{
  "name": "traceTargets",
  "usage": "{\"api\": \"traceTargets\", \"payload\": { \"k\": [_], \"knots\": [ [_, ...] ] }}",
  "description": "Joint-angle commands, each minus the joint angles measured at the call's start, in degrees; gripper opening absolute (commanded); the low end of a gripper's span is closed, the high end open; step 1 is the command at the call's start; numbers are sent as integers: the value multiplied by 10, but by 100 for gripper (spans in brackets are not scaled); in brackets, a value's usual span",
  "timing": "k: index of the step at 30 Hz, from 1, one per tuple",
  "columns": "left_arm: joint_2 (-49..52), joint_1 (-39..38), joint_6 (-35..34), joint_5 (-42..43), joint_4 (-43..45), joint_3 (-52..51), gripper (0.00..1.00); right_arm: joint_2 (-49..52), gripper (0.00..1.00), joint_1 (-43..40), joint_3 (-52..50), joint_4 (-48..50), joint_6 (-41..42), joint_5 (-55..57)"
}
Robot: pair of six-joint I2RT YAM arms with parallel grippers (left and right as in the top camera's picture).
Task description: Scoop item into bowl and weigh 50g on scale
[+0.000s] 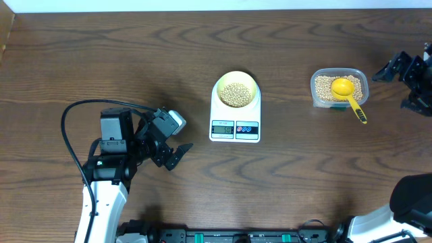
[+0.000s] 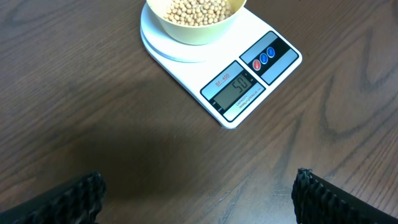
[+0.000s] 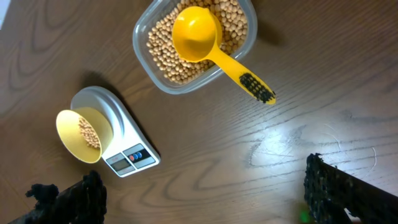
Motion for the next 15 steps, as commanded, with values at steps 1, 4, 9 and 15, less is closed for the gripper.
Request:
{"api": "traceTargets", "payload": {
  "k": [1,4,9,15],
  "knots": [
    [0,-1,5,-3,0,2,97,-56,99,7,6,5,5,-9],
    [0,-1,5,-3,0,2,98,-104,99,7,6,13,-9,-9],
    [0,-1,5,-3,0,2,98,-188,99,7,6,54,-29,-9],
    [0,-1,5,-3,0,2,98,-238,99,7,6,68,-18,-9]
  ]
}}
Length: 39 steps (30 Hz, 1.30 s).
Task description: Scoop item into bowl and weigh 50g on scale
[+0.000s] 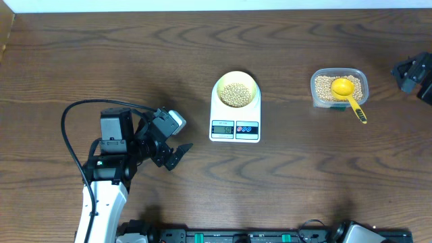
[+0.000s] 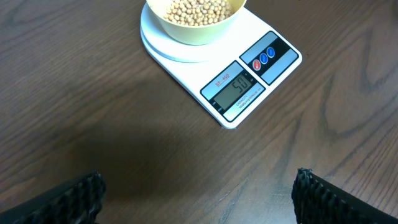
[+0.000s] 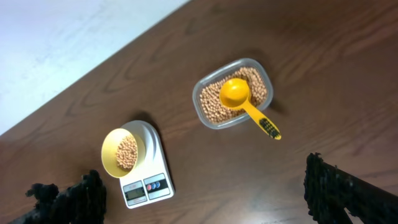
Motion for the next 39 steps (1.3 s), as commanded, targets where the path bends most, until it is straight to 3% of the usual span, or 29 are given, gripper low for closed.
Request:
{"api": "traceTargets", "payload": {
  "k": [1,11,15,20,23,34,39],
  "knots": [
    [0,-1,6,-3,0,2,98,-14,99,6,4,0,0,-5],
    [0,-1,6,-3,0,2,98,-23,99,7,4,20,-6,-5],
    [0,-1,6,-3,0,2,98,-25,99,7,4,103,-113,-57],
    [0,-1,6,-3,0,2,98,-25,99,7,4,110,-148,-108],
    [0,-1,6,-3,0,2,98,-26,99,7,4,105,-211,-132],
    [0,-1,6,-3,0,2,98,-71,99,6,-9,29,-236,-97],
    [0,-1,6,-3,0,2,98,-147,99,59,-123,133,-236,-25]
  ]
}}
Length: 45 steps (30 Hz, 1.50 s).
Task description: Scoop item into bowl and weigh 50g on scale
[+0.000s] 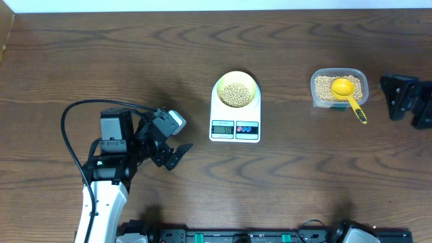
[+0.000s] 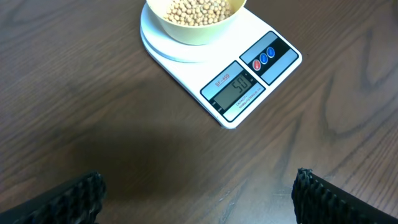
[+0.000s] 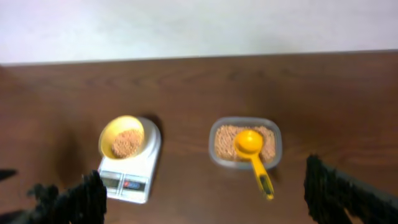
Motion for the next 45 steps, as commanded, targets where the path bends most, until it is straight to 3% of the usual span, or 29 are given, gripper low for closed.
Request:
{"api": "traceTargets", "payload": {
  "k": [1,8,22,39,45],
  "knots": [
    [0,-1,5,-3,0,2,98,-67,99,58,-99,80,-11,75],
    [0,-1,5,-3,0,2,98,-226,99,179,-406,344,-11,212],
    [0,-1,5,-3,0,2,98,-420,99,245,-805,717,-10,217],
    [0,-1,5,-3,0,2,98,-638,99,258,-1036,764,-11,267],
    [0,-1,5,-3,0,2,97,-675,99,253,-1036,695,-11,300]
  ]
}}
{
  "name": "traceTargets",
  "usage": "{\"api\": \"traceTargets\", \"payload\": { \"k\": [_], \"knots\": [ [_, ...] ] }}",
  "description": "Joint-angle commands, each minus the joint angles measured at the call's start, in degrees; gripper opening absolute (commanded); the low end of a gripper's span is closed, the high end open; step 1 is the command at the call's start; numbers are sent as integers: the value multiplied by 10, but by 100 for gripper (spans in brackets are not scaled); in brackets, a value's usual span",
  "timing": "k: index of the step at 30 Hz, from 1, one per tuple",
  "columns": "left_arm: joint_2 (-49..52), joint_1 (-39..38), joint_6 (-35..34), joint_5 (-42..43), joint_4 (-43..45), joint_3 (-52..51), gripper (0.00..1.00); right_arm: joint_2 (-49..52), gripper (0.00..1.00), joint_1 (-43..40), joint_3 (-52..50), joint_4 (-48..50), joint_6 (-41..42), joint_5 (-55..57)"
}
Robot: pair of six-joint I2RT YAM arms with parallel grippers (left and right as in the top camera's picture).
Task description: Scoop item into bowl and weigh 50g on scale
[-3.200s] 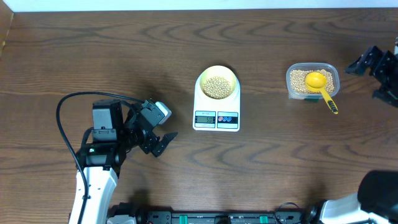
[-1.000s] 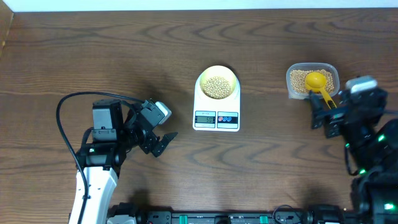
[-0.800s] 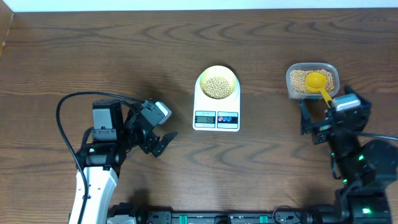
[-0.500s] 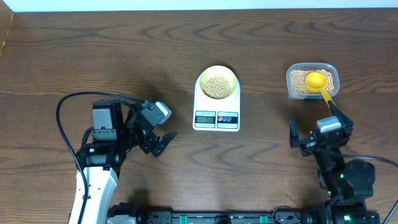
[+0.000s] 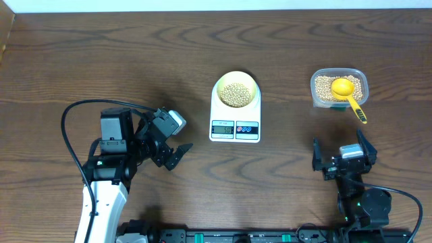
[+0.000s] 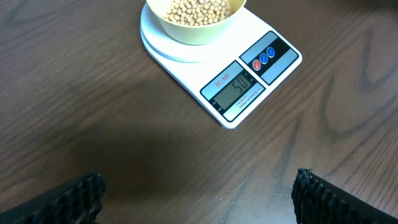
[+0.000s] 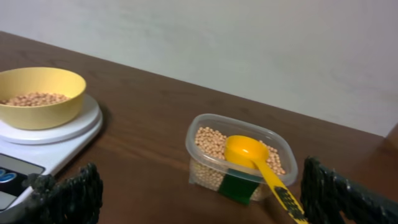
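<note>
A yellow bowl of pale beans stands on the white scale; the scale's display reads 50. A clear tub of beans at the back right holds a yellow scoop, its handle over the rim. My left gripper rests open at the front left, nothing between its fingers. My right gripper stands open near the front right, facing the tub and the scoop, empty.
The brown wooden table carries the scale at the middle. A black cable loops beside the left arm. A pale wall shows behind the table's far edge.
My right gripper was at the table's right edge beside the tub; now it is at the front right, low over the table and facing the tub. The left arm, scale and scoop are unchanged.
The scoop lay in the tub and the scale read 50 throughout. My right gripper was open at the far right edge, then higher up, then at the right edge, and now it is low at the front right. The left arm stayed put.
</note>
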Motion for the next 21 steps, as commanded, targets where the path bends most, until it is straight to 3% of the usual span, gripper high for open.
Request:
{"api": "traceTargets", "payload": {
  "k": [1,21],
  "knots": [
    [0,-1,5,-3,1,2,98,-7,99,-2,-1,-13,-3,39],
    [0,-1,5,-3,1,2,98,-7,99,-17,-2,-11,-7,33]
  ]
}}
